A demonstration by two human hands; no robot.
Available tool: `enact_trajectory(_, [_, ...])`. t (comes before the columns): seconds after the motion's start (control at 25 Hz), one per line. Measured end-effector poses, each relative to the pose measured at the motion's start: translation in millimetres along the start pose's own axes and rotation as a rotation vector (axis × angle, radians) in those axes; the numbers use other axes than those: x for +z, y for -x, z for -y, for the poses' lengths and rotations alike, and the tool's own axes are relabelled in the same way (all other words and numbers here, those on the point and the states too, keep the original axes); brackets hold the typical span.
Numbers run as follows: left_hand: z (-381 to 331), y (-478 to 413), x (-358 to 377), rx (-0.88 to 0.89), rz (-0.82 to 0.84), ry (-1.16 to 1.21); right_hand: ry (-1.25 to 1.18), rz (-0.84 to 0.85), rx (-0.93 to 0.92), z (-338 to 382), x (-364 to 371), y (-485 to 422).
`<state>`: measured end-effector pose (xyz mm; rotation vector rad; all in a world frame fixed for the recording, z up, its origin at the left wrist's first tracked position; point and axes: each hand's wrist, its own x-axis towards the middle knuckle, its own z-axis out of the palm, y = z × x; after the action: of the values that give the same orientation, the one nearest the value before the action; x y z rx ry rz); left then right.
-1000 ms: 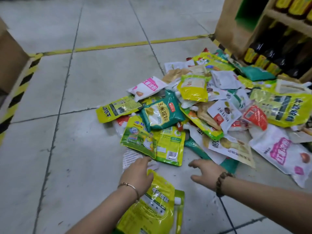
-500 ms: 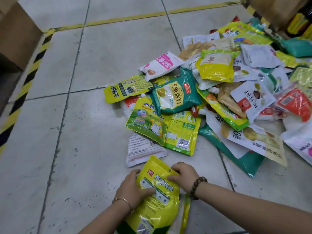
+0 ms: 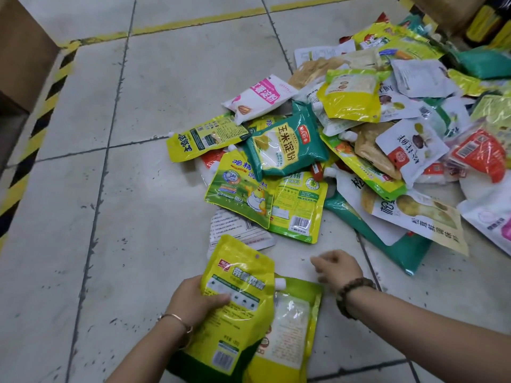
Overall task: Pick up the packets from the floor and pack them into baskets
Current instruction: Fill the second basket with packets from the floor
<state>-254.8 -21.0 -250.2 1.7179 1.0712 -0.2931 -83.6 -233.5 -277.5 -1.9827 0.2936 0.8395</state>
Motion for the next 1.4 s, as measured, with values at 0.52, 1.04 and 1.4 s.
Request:
enact_trajectory(0.52, [40.2, 3.1, 18.5, -0.151, -0.126, 0.093, -0.028, 0.208, 0.282, -43.5, 31.7, 48.1])
enact_trajectory(1.04, [-60.4, 8.1, 57.4, 0.195, -0.096, 0.286, -0.366, -0.237, -0.100, -6.3, -71.4, 48.6])
enact_trajectory(1.4, [-164.1, 22.3, 100.8, 0.474, -0.033, 0.255, -0.425, -0.583, -0.373, 33.9, -162.9, 83.1])
